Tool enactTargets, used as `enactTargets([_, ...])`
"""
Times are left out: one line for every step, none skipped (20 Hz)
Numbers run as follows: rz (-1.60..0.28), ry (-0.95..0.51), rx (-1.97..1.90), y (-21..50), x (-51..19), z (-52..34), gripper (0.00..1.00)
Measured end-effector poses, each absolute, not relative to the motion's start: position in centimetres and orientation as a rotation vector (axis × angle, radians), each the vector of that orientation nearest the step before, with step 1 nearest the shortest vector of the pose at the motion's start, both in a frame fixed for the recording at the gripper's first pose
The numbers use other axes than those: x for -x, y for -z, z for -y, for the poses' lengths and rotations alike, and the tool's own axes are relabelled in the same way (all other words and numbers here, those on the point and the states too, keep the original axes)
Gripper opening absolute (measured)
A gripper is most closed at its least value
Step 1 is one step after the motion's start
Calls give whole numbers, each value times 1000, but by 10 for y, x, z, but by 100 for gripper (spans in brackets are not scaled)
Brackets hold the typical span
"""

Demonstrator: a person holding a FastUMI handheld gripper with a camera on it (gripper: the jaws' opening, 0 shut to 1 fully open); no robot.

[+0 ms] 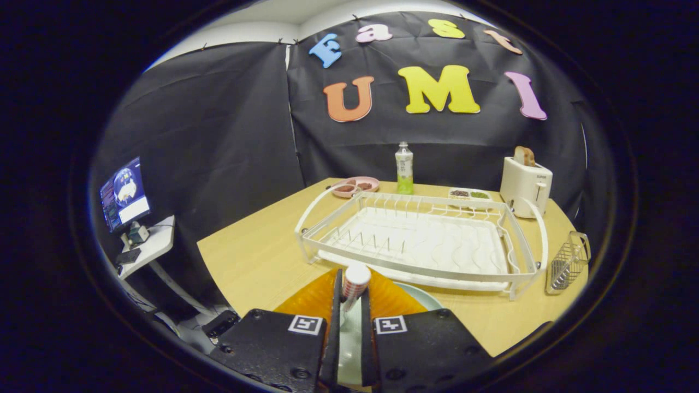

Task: Take the plate from the dish rack, then take the spoon from the basket and place it into the plate.

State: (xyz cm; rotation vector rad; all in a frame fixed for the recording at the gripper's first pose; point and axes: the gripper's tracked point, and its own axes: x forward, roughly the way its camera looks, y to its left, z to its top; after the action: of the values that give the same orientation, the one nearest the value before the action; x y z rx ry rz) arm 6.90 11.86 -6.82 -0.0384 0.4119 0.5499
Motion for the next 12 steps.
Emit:
enactTargets([-410,-540,45,69,-70,-115,23])
enactTargets([-407,-527,45,68,-70,-111,31])
enactTargets([-399,-513,40,66,-72,-107,36])
enactTargets([-385,-494,36,63,-74,-102,37])
enactTargets([-365,-470,36,59,-77,-95,42])
enactTargets([-344,-449,36,54,-78,-90,59])
enactTargets([-326,-431,35,49,-80,-85,65])
enactTargets([-309,-416,31,46,-79,-83,78])
enactTargets([-292,-396,29,42,-79,-78,86])
enactTargets([-274,-376,24,38,-79,-73,95])
enactTargets([-256,-356,16,33,-79,-70,100])
enactTargets([-242,-334,6,29,-79,-66,100])
